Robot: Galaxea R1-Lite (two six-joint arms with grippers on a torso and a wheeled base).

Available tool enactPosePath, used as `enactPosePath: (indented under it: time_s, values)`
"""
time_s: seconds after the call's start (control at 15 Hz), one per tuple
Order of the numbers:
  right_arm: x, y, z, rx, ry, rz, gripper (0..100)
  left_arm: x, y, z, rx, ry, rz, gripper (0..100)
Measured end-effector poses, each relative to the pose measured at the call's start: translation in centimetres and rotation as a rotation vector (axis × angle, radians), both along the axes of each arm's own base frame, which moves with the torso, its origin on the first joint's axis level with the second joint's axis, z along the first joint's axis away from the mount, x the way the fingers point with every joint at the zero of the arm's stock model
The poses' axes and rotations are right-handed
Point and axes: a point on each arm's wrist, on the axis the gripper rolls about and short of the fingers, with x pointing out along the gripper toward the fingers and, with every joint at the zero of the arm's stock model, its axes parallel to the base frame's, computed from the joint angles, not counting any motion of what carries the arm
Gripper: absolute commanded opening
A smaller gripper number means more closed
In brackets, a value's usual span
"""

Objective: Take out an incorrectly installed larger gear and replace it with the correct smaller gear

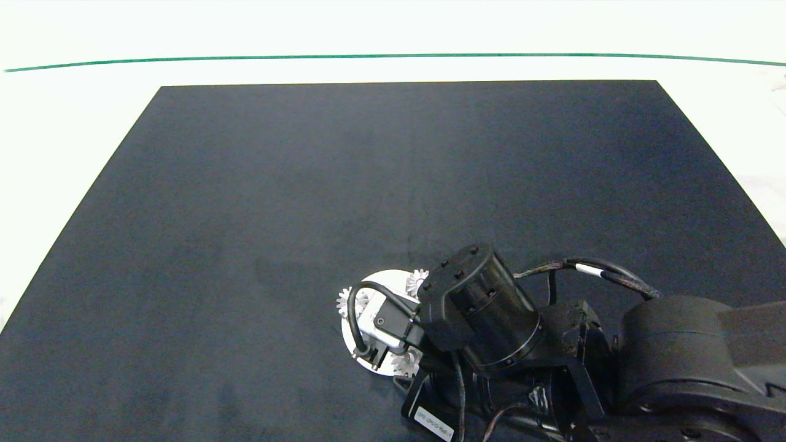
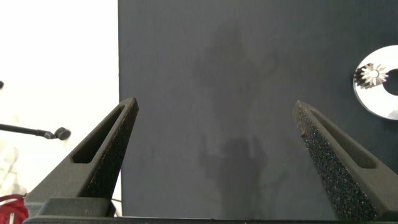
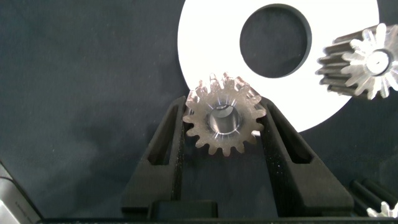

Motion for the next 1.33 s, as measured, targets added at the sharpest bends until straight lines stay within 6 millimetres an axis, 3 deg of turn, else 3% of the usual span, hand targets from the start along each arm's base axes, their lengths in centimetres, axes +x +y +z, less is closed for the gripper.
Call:
enactPosePath:
  time_s: [1.33]
  values:
    - [-0.45, -0.28, -0.37, 0.002, -0.002, 0.006, 28, -0.24, -0.02, -0.01, 0.002, -0.007, 0.000, 100]
